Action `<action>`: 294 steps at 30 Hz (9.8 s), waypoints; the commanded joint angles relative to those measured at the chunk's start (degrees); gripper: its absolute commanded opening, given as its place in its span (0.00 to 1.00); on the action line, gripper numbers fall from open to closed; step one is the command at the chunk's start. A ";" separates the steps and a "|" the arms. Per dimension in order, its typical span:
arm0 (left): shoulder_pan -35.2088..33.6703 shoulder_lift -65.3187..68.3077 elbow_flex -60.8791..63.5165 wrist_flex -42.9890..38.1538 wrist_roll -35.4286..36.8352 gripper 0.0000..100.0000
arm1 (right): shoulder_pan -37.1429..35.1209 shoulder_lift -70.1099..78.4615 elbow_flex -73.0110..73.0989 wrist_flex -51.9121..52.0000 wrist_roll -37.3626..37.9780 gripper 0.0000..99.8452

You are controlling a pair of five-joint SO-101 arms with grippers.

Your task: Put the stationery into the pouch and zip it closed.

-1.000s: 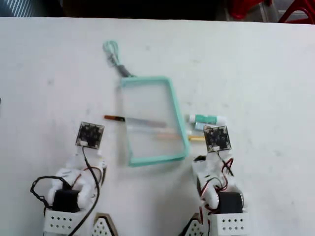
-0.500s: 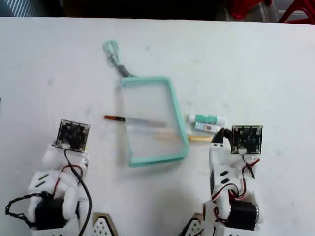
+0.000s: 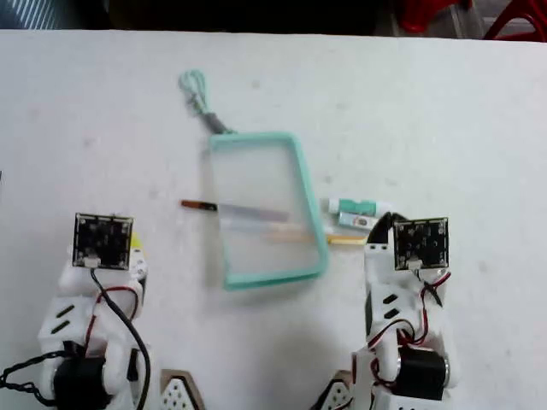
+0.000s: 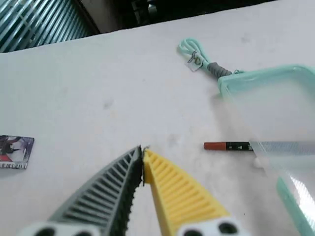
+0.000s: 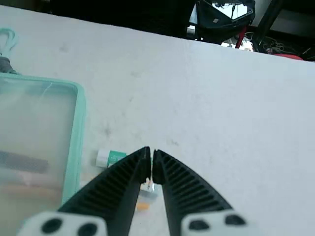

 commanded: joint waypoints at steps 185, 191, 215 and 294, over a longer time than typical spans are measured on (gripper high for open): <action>38.64 100.70 -133.10 26.99 6.77 0.02 | -18.33 74.95 -121.05 41.36 -8.97 0.02; 46.73 100.00 -133.63 25.41 0.18 0.02 | -14.55 74.95 -119.38 41.45 -9.23 0.02; 47.60 92.79 -133.45 29.71 -7.47 0.02 | -7.60 70.99 -111.56 39.43 -12.57 0.02; 32.84 104.04 -133.45 34.81 -22.33 0.02 | -8.48 62.20 -92.22 30.90 -12.66 0.02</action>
